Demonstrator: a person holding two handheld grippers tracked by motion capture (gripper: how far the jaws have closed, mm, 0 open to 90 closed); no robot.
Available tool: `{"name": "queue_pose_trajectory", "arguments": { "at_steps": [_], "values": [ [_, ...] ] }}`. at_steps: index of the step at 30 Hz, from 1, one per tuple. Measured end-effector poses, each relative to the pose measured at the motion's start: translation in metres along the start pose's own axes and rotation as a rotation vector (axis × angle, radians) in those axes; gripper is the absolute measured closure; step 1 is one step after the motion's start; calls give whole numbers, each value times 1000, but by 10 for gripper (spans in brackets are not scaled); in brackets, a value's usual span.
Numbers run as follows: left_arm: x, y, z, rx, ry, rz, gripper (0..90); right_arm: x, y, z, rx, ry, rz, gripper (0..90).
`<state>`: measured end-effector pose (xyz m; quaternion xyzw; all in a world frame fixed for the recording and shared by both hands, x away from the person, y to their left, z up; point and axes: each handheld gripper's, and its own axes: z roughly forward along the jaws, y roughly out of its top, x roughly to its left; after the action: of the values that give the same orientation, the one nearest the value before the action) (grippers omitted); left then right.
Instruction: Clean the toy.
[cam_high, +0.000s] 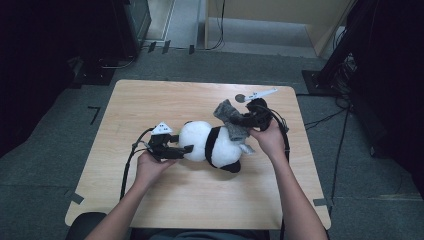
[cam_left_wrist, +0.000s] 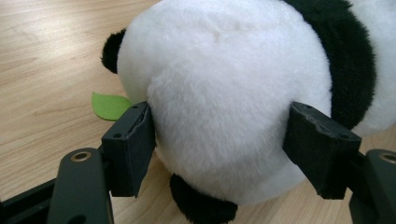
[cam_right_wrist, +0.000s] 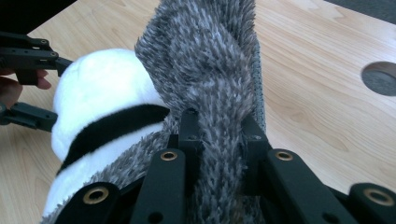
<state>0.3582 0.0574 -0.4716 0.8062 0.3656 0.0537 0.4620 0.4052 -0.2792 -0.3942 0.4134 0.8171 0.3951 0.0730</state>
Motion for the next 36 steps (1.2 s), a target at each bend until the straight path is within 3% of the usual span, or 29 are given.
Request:
{"name": "queue_pose_trajectory", "arguments": {
  "at_steps": [10, 18, 26, 36],
  "values": [
    [-1, 1, -1, 1, 4, 4, 274, -4, -12, -21, -16, -2, 22, 770],
    [-3, 1, -2, -8, 11, 13, 272, 26, 9, -26, -54, 34, -41, 769],
    [-3, 1, -1, -12, 8, 12, 272, 61, 39, 8, -30, 86, -122, 768],
    [-3, 1, -1, -16, 8, 12, 272, 85, 58, 52, 25, 116, -160, 769]
  ]
}}
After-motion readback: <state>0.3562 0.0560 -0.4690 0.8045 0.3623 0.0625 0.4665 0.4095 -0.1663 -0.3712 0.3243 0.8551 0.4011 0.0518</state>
